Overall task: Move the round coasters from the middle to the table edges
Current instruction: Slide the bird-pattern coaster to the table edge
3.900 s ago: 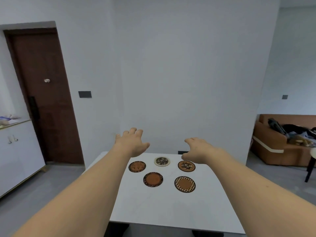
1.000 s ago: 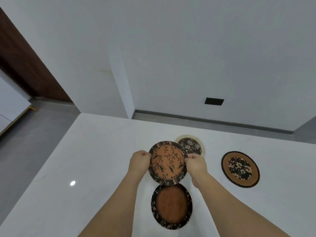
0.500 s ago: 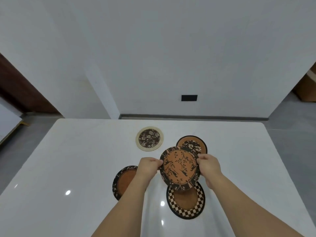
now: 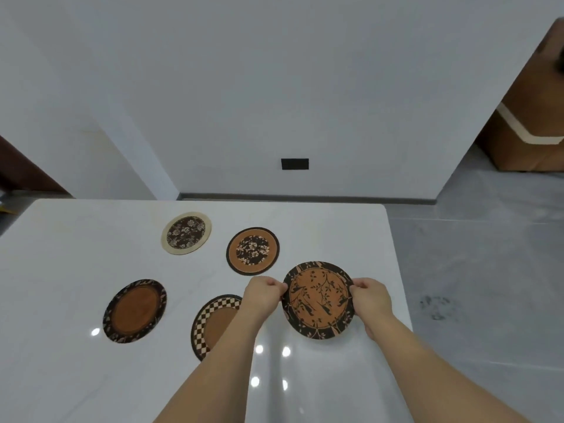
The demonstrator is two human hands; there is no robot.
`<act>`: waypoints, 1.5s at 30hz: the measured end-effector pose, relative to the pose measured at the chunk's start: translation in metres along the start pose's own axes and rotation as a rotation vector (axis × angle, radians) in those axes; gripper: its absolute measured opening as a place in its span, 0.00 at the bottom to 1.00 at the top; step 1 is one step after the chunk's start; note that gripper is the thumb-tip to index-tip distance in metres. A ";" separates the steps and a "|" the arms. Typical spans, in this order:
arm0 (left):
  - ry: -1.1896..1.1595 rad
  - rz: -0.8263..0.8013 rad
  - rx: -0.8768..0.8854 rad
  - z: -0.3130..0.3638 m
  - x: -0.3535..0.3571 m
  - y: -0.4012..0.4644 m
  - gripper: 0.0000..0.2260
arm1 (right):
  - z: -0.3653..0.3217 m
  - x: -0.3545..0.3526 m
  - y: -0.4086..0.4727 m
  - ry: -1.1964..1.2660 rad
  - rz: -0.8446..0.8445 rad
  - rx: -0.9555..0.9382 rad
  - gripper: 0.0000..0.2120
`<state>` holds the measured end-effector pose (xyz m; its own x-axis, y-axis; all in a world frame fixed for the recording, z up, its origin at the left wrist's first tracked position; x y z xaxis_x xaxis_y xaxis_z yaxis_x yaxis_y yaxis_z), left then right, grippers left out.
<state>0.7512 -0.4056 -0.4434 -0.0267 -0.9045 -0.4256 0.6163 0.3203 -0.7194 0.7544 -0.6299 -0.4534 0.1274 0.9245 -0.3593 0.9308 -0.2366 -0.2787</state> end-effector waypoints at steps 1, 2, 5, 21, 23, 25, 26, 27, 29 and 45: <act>0.004 0.000 0.008 0.004 0.020 -0.003 0.10 | 0.011 -0.015 0.007 -0.010 0.010 0.000 0.12; 0.004 0.003 0.016 0.009 0.040 -0.005 0.11 | 0.022 -0.030 0.015 -0.020 0.020 0.000 0.12; 0.004 0.043 0.059 0.020 0.091 -0.002 0.15 | 0.051 -0.062 0.043 -0.060 0.052 -0.032 0.12; 0.471 0.566 0.393 -0.013 0.213 0.047 0.06 | 0.146 -0.068 0.069 -0.348 0.321 -0.296 0.11; 0.468 0.574 0.396 -0.016 0.215 0.051 0.07 | 0.149 -0.067 0.072 -0.345 0.357 -0.289 0.10; 0.476 0.584 0.406 -0.016 0.217 0.052 0.08 | 0.152 -0.067 0.073 -0.346 0.403 -0.280 0.10; 0.486 0.593 0.413 -0.014 0.218 0.053 0.09 | 0.153 -0.068 0.074 -0.336 0.423 -0.273 0.11; 0.495 0.599 0.418 -0.013 0.219 0.053 0.09 | 0.153 -0.068 0.075 -0.321 0.436 -0.264 0.11; 0.512 0.606 0.415 -0.011 0.220 0.056 0.10 | 0.152 -0.069 0.078 -0.291 0.445 -0.244 0.14; 0.517 0.616 0.452 -0.014 0.220 0.056 0.11 | 0.163 -0.070 0.074 -0.157 0.380 -0.073 0.15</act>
<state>0.7690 -0.5830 -0.5847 0.1271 -0.3372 -0.9328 0.8841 0.4649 -0.0476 0.7588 -0.7605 -0.5939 0.4177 0.7175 -0.5574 0.8502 -0.5250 -0.0386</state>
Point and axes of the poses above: each hand's wrist, its own y-axis towards the middle knuckle, its own x-axis out of the palm, z = x × y, the point moved 3 cm from there along y, towards the middle knuckle, and after that the axes turned 15 degrees about -x, right-handed, at the moved point
